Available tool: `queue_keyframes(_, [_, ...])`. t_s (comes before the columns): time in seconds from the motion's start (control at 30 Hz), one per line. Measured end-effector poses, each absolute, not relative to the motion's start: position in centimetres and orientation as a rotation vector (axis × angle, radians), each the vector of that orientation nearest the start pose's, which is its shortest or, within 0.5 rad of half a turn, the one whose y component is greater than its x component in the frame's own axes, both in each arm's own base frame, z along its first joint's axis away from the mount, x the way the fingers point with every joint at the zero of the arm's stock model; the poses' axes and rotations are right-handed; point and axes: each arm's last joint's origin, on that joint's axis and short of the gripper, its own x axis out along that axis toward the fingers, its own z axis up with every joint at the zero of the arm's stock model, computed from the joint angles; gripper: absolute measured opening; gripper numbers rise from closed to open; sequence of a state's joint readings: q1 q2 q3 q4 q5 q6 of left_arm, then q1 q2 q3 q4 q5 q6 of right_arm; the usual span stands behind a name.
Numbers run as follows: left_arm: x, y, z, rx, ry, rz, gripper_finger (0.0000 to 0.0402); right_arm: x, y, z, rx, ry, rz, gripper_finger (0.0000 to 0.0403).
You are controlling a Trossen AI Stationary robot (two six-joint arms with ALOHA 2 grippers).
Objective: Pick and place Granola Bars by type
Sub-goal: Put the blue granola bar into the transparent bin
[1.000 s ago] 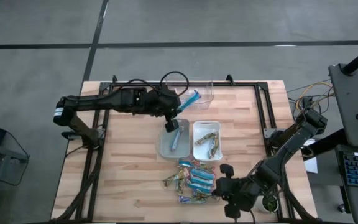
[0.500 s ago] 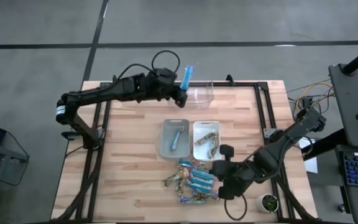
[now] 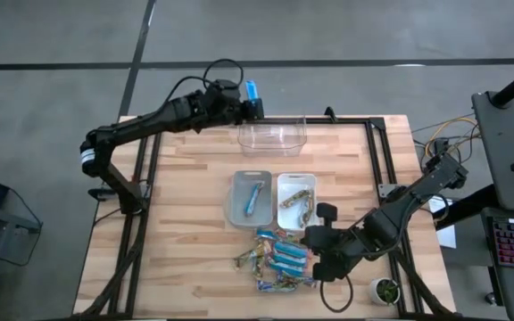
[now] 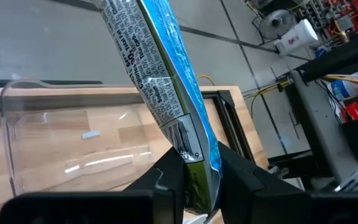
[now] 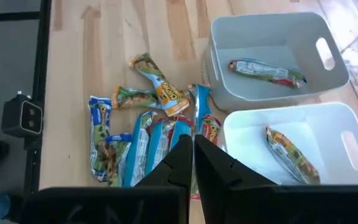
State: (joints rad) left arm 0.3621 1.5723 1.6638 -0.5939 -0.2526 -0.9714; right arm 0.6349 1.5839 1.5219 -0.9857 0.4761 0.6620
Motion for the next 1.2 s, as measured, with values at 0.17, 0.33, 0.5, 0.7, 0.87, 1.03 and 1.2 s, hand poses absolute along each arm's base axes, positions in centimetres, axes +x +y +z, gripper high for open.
queue_keyframes(0.17, [32.0, 13.2, 40.0, -0.946, 0.188, 0.807, 0.0053, 26.2, 17.0, 34.4, 0.124, 0.8, -0.236, 0.0009])
queue_keyframes(0.33, [32.2, 13.3, 39.8, -0.924, 0.21, 0.791, 0.0053, 25.5, 14.5, 37.0, 0.192, 0.716, -0.288, 0.0009])
queue_keyframes(0.5, [32.8, 13.5, 39.0, -0.894, 0.266, 0.765, 0.0053, 23.8, 11.5, 40.0, 0.228, 0.628, -0.299, 0.0009])
queue_keyframes(0.7, [33.8, 14.0, 37.7, -0.899, 0.309, 0.762, 0.0053, 19.7, 7.5, 43.2, 0.236, 0.56, -0.407, 0.0009])
queue_keyframes(0.87, [34.7, 14.6, 36.3, -0.902, 0.35, 0.776, 0.0053, 16.4, 5.0, 44.7, 0.228, 0.52, -0.496, 0.0009])
queue_keyframes(1.03, [35.6, 15.6, 34.4, -0.939, 0.385, 0.808, 0.0053, 14.6, 3.7, 45.2, 0.228, 0.512, -0.534, 0.0009])
queue_keyframes(1.2, [36.3, 16.7, 32.7, -1.001, 0.4, 0.852, 0.0053, 14.2, 3.5, 44.9, 0.201, 0.548, -0.553, 0.0009])
